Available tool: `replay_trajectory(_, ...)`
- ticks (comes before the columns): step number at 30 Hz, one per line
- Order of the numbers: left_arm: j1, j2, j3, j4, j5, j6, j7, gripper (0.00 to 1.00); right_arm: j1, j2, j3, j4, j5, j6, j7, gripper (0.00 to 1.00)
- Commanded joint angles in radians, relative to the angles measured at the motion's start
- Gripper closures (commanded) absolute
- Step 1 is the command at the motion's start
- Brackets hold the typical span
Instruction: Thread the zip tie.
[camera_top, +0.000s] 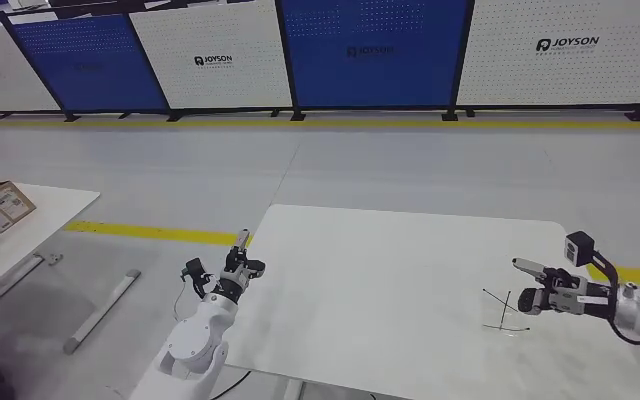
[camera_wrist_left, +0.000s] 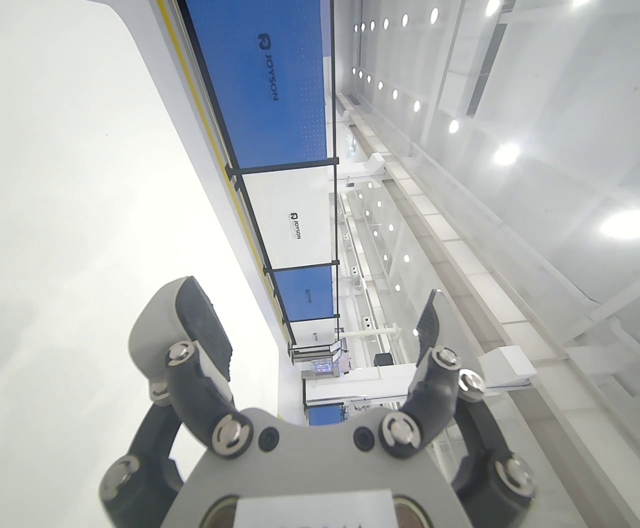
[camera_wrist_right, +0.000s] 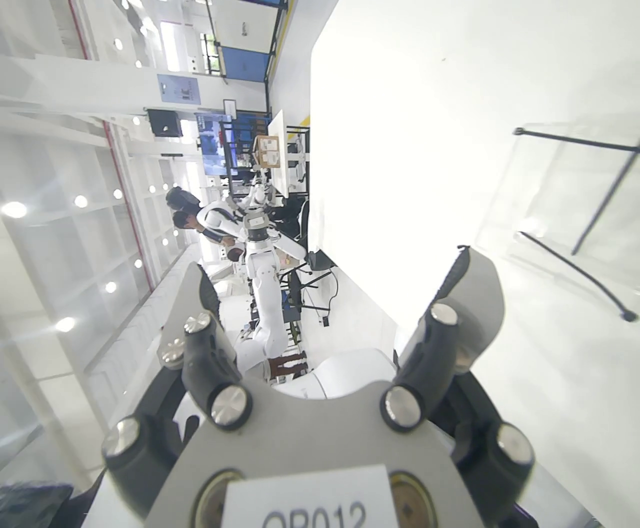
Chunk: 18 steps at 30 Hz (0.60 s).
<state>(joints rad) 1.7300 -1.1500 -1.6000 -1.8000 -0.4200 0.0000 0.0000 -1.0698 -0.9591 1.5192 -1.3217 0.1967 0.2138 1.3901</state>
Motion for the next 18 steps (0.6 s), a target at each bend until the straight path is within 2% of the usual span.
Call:
replay_trajectory(1,0.000,0.000,0.000,0.000,0.000,0.000,0.000,0.00,0.013,0.030,-0.009,0.002,0.032,0.000,0.000,0.00)
replay_trajectory(3,0.000,0.000,0.000,0.000,0.000,0.000,0.000,0.00,0.018,0.058,-0.009,0.002,0.060,-0.002,0.000,0.00)
replay_trajectory(5,0.000,0.000,0.000,0.000,0.000,0.000,0.000,0.00,0.014,0.095,-0.050,-0.014,0.099,0.011,0.000,0.00)
replay_trajectory(7,0.000,0.000,0.000,0.000,0.000,0.000,0.000,0.00,0.028,0.132,-0.074,-0.007,0.091,0.022,0.000,0.00)
replay_trajectory(10,0.000,0.000,0.000,0.000,0.000,0.000,0.000,0.00,0.044,0.183,-0.139,0.004,0.132,0.026,0.000,0.00)
replay_trajectory(12,0.000,0.000,0.000,0.000,0.000,0.000,0.000,0.00,0.057,0.214,-0.207,0.018,0.183,0.043,0.000,0.00)
replay_trajectory(15,0.000,0.000,0.000,0.000,0.000,0.000,0.000,0.00,0.094,0.242,-0.288,0.051,0.177,0.033,0.000,0.00)
replay_trajectory(18,0.000,0.000,0.000,0.000,0.000,0.000,0.000,0.00,0.094,0.242,-0.288,0.051,0.177,0.033,0.000,0.00)
